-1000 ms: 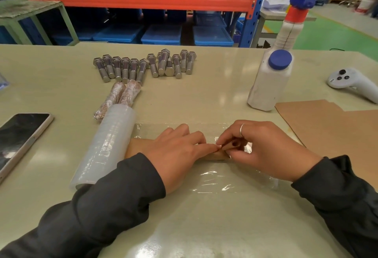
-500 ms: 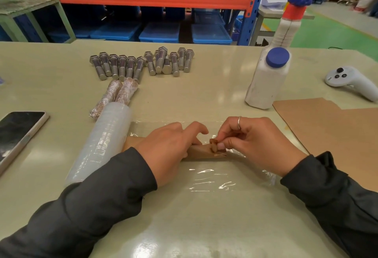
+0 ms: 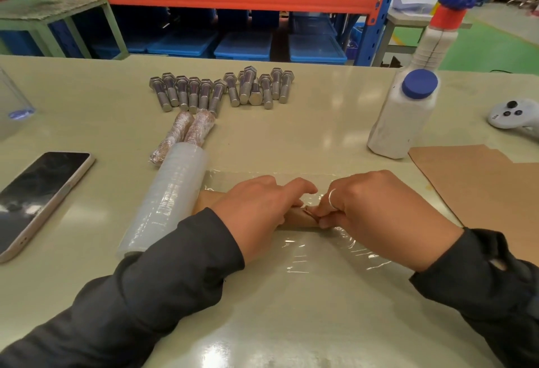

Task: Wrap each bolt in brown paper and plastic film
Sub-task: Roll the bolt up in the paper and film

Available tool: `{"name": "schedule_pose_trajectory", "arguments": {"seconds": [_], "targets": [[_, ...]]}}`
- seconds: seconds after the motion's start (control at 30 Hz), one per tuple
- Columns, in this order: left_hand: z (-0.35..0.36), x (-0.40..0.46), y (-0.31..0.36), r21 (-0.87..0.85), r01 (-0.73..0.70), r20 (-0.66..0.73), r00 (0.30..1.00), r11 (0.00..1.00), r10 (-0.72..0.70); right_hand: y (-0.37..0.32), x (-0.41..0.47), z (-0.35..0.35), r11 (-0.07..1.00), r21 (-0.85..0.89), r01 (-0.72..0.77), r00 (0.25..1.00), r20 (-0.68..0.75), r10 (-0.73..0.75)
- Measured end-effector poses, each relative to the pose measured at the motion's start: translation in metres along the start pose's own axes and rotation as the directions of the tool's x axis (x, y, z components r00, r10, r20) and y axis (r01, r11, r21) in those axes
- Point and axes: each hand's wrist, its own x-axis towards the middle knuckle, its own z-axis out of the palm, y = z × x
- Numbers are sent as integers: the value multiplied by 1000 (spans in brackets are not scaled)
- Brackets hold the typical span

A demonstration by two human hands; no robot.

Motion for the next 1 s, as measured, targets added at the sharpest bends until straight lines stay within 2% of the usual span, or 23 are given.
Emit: {"name": "schedule_pose_trajectory", "arguments": {"seconds": [0.07,0.13,0.2,0.27,0.33,0.47,0.67,0.83,1.0], "targets": [[-4,-4,5,91,48,2,999,995,-48,-3,2,0,997,-79,2,1000,20,-1],[-15,-12,8,301,45,-33,999,953,-37,-2,2,1,996,-86,-3,1000,27,6],[-28,-24,4,296,110,-142,987,949,-70,0,2,1,998,-55,-10,1000,28,11],[-41,-32,5,367,236,-101,972,900,-214,3,2,3,1000,-24,-9,1000,19,9],[-34,-36,-4,424,279,-66,958,862,-278,5,3,3,1000,-9,-8,1000,21,8],[-20,-38,0,384,284,-18,954,878,-301,6,3,2,1000,5,-4,999,32,4],[-17,-45,-8,228,347,41,930,910,-365,8,4,0,1000,19,7,999,46,-7],[-8,-41,-6,316,374,44,912,872,-407,7,3,0,1000,24,11,999,46,-12],[-10,-38,-10,423,323,72,919,847,-387,9,3,0,999,45,-2,998,56,0]]}}
